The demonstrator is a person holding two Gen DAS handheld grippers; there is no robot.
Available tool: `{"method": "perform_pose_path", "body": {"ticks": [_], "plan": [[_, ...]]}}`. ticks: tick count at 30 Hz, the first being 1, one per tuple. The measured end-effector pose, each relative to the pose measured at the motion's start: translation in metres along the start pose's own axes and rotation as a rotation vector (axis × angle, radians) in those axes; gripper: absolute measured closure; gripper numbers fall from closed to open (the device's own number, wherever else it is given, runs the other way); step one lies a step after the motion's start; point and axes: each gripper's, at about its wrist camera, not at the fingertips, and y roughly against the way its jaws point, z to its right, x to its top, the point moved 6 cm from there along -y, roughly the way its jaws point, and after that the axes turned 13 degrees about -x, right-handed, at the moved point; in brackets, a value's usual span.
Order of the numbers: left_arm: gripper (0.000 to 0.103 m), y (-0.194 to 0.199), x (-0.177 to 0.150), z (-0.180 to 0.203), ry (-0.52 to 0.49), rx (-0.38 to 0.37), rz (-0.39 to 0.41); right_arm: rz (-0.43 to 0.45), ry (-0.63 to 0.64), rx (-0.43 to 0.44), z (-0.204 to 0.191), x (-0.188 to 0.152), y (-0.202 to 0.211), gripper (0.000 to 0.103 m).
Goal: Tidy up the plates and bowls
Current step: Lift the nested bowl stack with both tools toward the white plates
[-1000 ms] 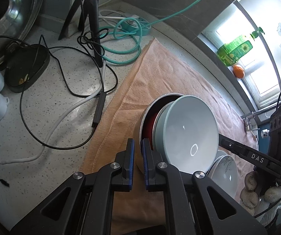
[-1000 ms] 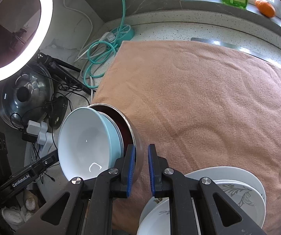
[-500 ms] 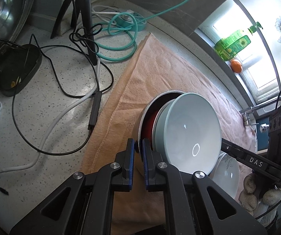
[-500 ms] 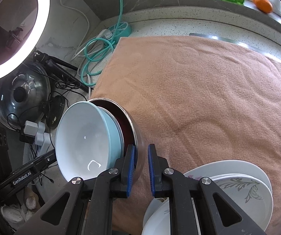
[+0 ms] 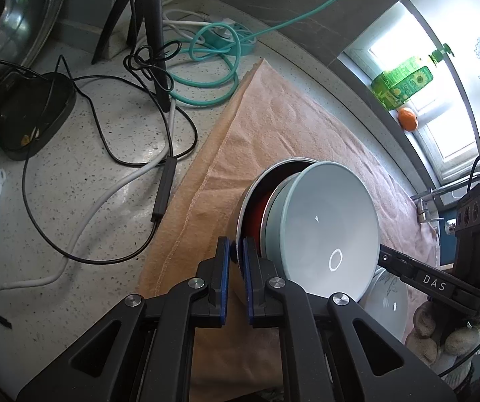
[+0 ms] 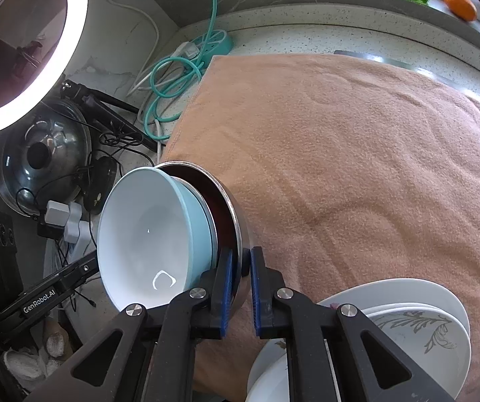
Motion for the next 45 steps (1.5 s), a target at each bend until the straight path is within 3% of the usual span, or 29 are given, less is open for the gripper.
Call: {"method": "perform_pose_path", "body": {"ticks": [20, 45], "plan": [[0.096, 0.005, 0.001, 0.008, -0.016, -0.002, 0.013, 0.028, 0.006, -0.014, 0.003, -0.001, 0.008, 0.094], [0.096, 0.022, -0.004, 0.05, -0.09, -0.048, 0.039, 0.1, -0.028, -0.012, 0.025, -0.011, 0.059, 0.094]]}}
